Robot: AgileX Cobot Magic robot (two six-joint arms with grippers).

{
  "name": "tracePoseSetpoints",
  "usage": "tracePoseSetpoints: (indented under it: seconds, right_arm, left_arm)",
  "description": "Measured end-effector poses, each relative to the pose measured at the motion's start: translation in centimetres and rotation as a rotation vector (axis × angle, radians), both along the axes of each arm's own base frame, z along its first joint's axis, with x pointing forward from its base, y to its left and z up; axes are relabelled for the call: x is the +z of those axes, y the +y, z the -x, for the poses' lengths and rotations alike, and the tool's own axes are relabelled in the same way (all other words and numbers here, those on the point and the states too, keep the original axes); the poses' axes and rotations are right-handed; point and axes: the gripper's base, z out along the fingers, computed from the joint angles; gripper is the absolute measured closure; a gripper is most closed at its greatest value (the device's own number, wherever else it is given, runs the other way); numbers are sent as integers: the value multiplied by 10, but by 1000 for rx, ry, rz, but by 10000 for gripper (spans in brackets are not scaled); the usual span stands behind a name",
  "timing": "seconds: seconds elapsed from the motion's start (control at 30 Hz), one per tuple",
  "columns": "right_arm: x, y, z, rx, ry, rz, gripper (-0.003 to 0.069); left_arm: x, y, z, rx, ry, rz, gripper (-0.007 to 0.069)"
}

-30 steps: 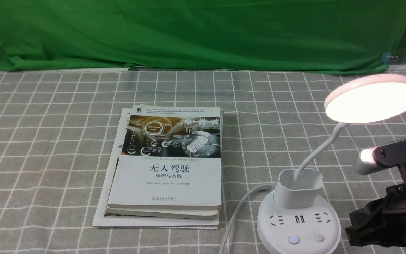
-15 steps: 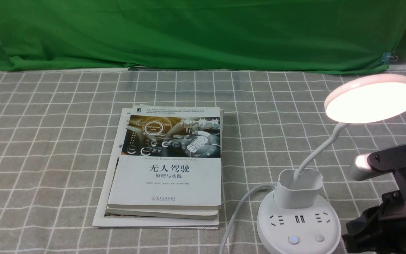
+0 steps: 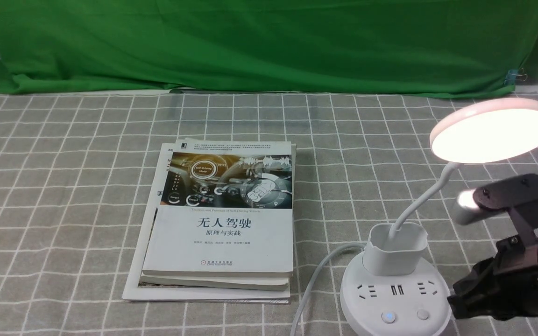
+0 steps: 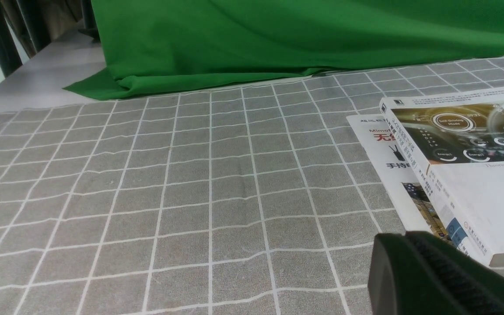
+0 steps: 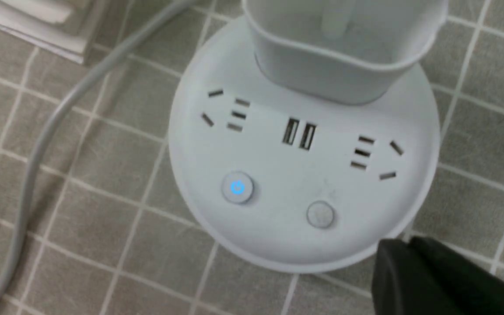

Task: Turn off the desk lamp on the grey coffee tablecloth by hand.
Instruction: 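Press the power button on the lamp base to turn the lamp off with the right gripper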

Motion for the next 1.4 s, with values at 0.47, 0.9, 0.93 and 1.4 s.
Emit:
tracePoseSetpoints:
  seconds: [0.47,0.9,0.93,1.4]
  right_arm:
    - [-29,11,-21,-7,113,44,592]
    - [-43,17,-28,-15,154,25,622]
    - [-44,17,-28,-16,157,25,622]
    - [-62,37,-30,26,197,15,624]
  left_arm:
    - [0,0,0,0,0,0,624]
    - [0,0,0,0,0,0,624]
    - [0,0,0,0,0,0,624]
    - [0,0,0,0,0,0,624]
